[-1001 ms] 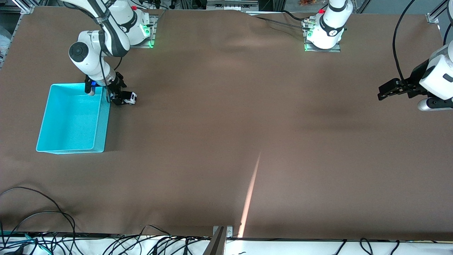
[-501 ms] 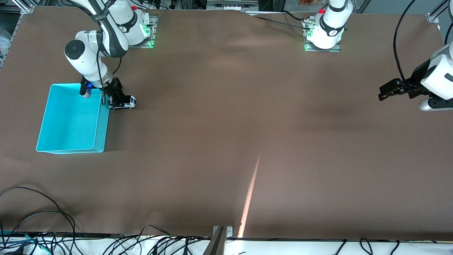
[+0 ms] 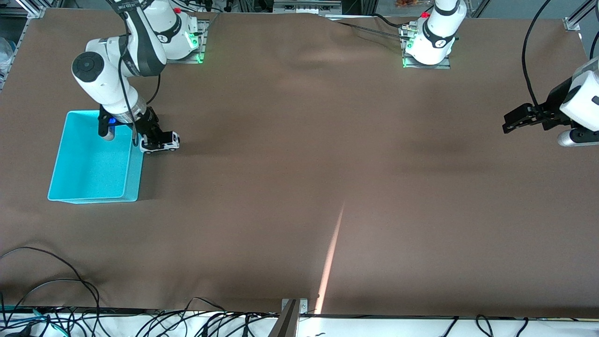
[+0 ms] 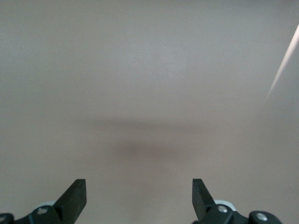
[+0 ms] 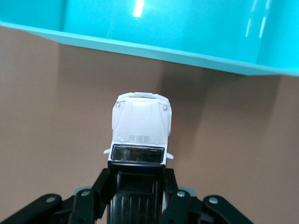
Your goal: Wind and store white jeep toy
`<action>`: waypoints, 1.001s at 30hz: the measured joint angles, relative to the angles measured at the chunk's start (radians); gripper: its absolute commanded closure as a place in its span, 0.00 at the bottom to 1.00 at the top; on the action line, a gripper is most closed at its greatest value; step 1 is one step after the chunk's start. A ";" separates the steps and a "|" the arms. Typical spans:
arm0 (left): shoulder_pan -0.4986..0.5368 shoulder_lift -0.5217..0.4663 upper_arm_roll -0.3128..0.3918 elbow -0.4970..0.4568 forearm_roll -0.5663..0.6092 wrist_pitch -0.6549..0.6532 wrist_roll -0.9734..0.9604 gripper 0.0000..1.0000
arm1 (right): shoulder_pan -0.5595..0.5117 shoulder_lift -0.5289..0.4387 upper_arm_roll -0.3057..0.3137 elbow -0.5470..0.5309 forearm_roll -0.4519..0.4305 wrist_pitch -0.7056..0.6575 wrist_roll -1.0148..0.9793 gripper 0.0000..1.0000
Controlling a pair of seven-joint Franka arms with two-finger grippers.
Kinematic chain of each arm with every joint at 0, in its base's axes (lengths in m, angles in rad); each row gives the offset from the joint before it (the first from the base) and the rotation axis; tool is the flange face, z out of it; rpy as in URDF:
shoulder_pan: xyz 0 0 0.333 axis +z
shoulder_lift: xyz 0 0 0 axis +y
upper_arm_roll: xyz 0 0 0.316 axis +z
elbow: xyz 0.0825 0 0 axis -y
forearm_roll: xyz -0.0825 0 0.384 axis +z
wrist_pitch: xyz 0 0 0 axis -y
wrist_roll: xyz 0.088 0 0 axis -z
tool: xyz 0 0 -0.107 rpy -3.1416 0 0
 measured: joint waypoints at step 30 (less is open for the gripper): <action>0.001 0.000 0.001 0.001 0.000 0.000 0.000 0.00 | -0.128 0.168 -0.301 0.240 -0.137 -0.333 -1.208 1.00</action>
